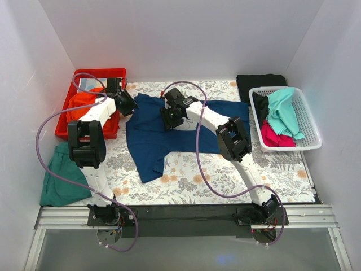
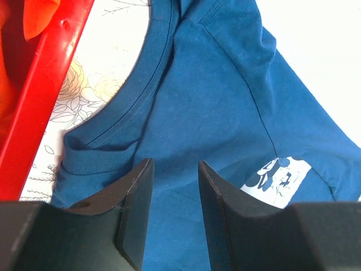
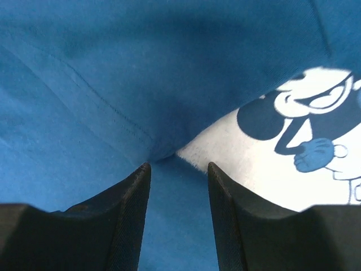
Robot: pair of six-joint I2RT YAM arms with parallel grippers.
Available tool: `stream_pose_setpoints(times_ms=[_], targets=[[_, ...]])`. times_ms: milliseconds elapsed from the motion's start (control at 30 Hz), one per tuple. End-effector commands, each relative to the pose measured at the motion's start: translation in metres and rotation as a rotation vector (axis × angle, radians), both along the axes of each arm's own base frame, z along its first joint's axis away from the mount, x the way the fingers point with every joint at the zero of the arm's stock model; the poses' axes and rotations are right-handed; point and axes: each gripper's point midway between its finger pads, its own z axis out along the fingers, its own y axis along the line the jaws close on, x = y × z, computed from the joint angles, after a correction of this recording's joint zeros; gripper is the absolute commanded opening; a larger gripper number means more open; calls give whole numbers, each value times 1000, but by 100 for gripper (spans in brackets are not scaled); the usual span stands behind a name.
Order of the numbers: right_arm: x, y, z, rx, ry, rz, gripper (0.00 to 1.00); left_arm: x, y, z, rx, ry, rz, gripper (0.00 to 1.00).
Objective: Fold and stack the t-shirts
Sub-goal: Fold the flattened tshirt in 1/3 of the way
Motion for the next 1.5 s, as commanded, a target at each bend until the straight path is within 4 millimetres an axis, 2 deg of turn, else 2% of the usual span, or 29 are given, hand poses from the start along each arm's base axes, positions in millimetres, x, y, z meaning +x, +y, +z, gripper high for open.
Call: stream_pose_setpoints(times_ms=[0, 133, 333, 433, 533, 700, 900, 1133, 1467], targets=[[5, 10, -1, 27, -10, -5, 51, -2, 10, 26, 14, -54, 22, 36], [3, 12, -3, 25, -11, 1, 49, -2, 13, 25, 14, -51, 29, 36], [0, 20, 10, 49, -27, 11, 49, -3, 16, 20, 12, -42, 33, 36], [-2, 22, 9, 52, -23, 17, 49, -3, 17, 20, 13, -42, 35, 36], [-4, 22, 8, 45, -22, 17, 49, -3, 18, 19, 12, -40, 37, 36], [-3, 20, 17, 25, -64, 12, 48, -5, 19, 17, 13, -36, 40, 36], [-4, 21, 16, 6, -82, 17, 48, -6, 21, 16, 12, -33, 42, 36], [5, 22, 40, -11, -171, 5, 46, -7, 20, 14, 7, -31, 41, 36], [2, 25, 48, -26, -204, 8, 46, -9, 21, 12, 5, -28, 41, 36]])
